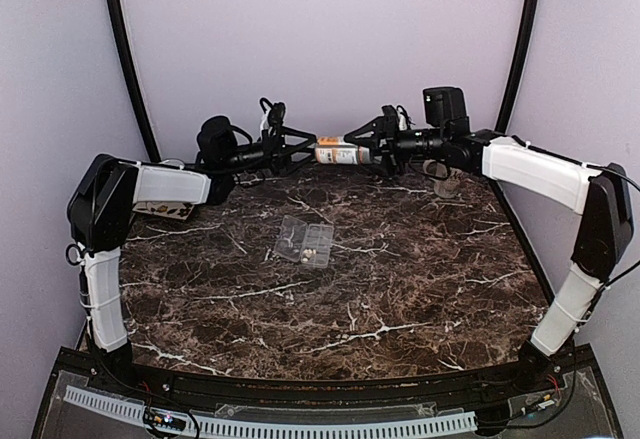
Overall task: Sort the pills into containers
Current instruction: Place the pill bottle at the center of the board.
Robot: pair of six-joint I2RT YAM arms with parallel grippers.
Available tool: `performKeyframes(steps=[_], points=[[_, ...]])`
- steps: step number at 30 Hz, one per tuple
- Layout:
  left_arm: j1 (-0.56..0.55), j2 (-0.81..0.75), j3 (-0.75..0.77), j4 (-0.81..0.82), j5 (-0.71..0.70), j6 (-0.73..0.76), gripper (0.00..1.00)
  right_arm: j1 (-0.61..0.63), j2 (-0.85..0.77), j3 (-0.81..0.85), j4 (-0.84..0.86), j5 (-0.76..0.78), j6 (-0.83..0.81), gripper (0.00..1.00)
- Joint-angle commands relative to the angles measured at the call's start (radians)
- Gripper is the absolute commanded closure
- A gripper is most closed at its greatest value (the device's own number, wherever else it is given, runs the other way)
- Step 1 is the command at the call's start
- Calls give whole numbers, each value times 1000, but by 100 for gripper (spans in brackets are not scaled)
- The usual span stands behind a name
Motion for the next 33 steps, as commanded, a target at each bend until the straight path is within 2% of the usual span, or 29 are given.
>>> performKeyframes(steps=[1,5,9,11,15,21,33], points=[[29,-113,-69,-50,-55,48,27,-1,-13,99,-148,88,-178,71],[70,-183,-132,-162,-126,127,26,0,3,195,-378,229,-378,71],[92,-264,-165,-412,-230,304,26,1,38,292,-617,409,-572,72],[93,-301,-176,-539,-295,377,26,1,54,332,-707,493,-641,72],[94,-348,-225,-681,-373,445,25,2,75,359,-842,649,-736,73],[94,-407,-309,-861,-513,492,25,16,100,348,-962,824,-791,73],[93,-442,-341,-1018,-670,541,26,64,190,350,-1148,1005,-801,74]])
